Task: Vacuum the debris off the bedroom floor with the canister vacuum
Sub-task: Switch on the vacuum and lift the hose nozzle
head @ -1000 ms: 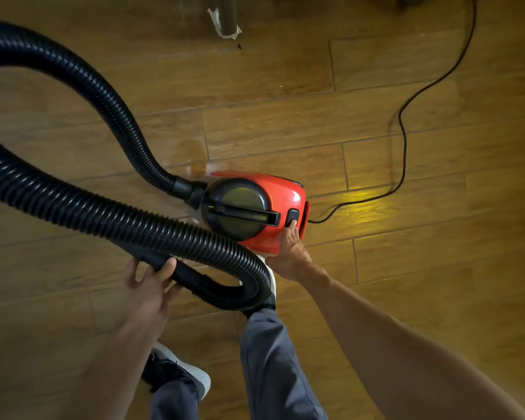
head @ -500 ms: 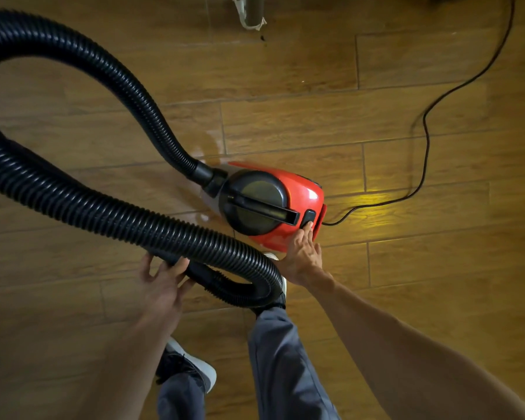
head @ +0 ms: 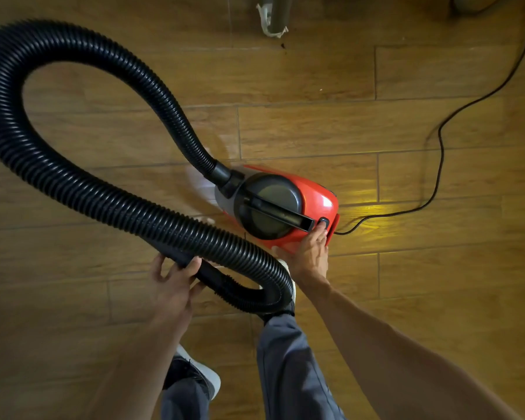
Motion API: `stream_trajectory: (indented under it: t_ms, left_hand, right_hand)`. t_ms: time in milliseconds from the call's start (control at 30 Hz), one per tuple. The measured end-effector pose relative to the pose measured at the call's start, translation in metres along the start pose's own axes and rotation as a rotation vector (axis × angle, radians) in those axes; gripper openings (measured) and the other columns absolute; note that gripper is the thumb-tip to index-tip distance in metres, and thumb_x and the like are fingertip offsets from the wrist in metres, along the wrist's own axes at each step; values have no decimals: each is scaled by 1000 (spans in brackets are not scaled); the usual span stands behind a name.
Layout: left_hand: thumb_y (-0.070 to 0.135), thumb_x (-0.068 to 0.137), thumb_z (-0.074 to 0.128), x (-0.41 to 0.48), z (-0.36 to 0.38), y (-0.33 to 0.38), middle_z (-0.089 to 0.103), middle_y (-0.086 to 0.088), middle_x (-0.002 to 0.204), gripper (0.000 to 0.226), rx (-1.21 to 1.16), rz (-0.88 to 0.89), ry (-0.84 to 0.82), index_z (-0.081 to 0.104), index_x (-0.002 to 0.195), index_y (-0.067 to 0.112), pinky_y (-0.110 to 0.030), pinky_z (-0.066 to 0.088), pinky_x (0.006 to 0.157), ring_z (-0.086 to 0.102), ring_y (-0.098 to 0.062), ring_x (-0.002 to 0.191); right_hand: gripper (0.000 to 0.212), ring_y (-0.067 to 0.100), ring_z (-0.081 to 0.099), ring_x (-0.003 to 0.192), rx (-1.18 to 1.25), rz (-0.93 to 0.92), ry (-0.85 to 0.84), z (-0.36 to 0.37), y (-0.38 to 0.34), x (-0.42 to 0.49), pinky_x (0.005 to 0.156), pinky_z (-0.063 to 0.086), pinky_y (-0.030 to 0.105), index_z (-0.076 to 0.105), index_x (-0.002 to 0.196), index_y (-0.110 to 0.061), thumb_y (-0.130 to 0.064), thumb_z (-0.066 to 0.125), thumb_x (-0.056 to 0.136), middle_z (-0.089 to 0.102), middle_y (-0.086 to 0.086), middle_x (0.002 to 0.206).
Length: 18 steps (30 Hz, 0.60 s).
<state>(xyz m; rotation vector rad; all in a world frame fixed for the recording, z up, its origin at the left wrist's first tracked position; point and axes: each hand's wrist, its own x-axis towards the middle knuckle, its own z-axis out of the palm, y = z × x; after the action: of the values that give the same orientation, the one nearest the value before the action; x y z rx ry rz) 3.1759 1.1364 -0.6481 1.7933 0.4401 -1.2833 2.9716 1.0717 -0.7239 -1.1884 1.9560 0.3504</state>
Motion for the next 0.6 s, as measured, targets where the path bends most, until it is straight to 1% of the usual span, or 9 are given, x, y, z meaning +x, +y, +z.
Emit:
stream_trajectory:
  t_ms: [67, 167, 200, 267, 333, 467, 500, 533, 600]
  left_hand:
    - [-9, 91, 55, 2, 1, 0, 68, -4, 107, 65, 21, -6, -2, 37, 140, 28, -42, 53, 78, 62, -29, 114]
    - [-9, 90, 55, 6, 2, 0, 68, -3, 105, 59, 23, -22, -12, 40, 130, 32, -38, 53, 70, 62, -28, 112]
    - [-9, 91, 55, 7, 2, 1, 67, -4, 106, 59, 16, -27, -11, 40, 131, 32, -38, 53, 70, 62, -29, 112]
    - [-9, 91, 54, 10, 0, 1, 66, -8, 112, 63, -1, -38, -4, 37, 137, 30, -39, 53, 72, 61, -30, 115]
    - [-10, 91, 54, 11, -2, 4, 64, -11, 117, 62, -16, -43, 2, 38, 136, 30, -41, 53, 75, 61, -30, 114]
    - [-7, 89, 59, 11, -14, 13, 69, -5, 104, 58, -40, -64, 81, 39, 128, 32, -47, 53, 87, 65, -23, 103]
    - [-6, 89, 61, 10, -19, 16, 69, -6, 105, 60, -47, -72, 99, 38, 131, 31, -47, 54, 86, 66, -22, 101]
    - [-4, 88, 63, 8, -25, 18, 69, -9, 109, 63, -60, -82, 115, 37, 135, 29, -44, 57, 80, 66, -21, 101]
    - [-2, 87, 64, 2, -37, 23, 68, -11, 116, 64, -115, -100, 123, 38, 140, 25, -36, 60, 66, 68, -16, 98]
  right_hand:
    - [129, 32, 6, 152, -40, 2, -35, 0, 0, 1, 124, 11, 39, -8, 152, 5, -50, 78, 75, 4, 25, 162]
    - [129, 30, 3, 153, -60, 23, -47, 0, 0, 5, 124, 8, 39, -8, 153, 4, -54, 76, 74, 1, 24, 163]
    - [129, 29, 3, 153, -61, 31, -48, 0, 0, 6, 124, 8, 40, -8, 153, 2, -56, 76, 74, 1, 22, 164]
    - [130, 26, 2, 153, -62, 39, -43, 2, 2, 8, 124, 8, 43, -7, 154, 0, -60, 74, 73, 0, 19, 165]
    - [131, 26, 0, 153, -57, 24, -29, 7, 6, 7, 124, 8, 47, -9, 155, -2, -67, 70, 72, -2, 18, 165]
    - [133, 28, -4, 153, -107, -85, -36, 8, 14, -3, 120, 9, 55, -14, 154, -3, -75, 62, 73, -9, 18, 164]
    - [131, 27, -3, 153, -151, -128, -41, 2, 14, -6, 119, 10, 56, -13, 154, -3, -74, 63, 73, -9, 16, 165]
    - [129, 27, 1, 153, -187, -159, -49, -7, 14, -9, 118, 13, 56, -9, 155, -4, -72, 65, 74, -8, 14, 165]
    - [120, 30, 21, 149, -254, -184, -91, -26, 13, -12, 115, 29, 53, -1, 156, -5, -59, 71, 76, 4, 12, 166]
